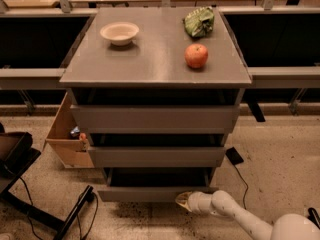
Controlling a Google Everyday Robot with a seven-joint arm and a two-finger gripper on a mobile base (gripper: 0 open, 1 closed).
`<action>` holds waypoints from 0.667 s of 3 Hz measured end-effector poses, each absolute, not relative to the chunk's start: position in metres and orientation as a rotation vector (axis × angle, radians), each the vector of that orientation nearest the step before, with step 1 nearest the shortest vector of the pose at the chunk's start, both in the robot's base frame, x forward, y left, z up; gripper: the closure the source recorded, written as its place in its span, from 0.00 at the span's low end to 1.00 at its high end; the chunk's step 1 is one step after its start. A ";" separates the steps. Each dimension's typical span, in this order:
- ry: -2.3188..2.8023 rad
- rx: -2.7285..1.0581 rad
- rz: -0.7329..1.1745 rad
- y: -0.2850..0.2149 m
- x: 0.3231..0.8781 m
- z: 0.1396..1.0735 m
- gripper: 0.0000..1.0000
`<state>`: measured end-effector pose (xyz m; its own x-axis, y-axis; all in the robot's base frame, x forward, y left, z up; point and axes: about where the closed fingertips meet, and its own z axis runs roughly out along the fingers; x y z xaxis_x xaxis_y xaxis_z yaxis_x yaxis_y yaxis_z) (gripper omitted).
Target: Close bottom drawer
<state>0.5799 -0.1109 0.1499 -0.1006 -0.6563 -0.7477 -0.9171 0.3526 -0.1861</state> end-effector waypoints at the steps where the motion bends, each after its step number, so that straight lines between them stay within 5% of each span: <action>1: 1.818 -1.406 0.406 -0.111 0.604 0.156 1.00; 2: 1.815 -1.395 0.373 -0.121 0.623 0.163 1.00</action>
Offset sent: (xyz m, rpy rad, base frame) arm 0.1053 -0.0413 0.0329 -0.0520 -0.1023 -0.0512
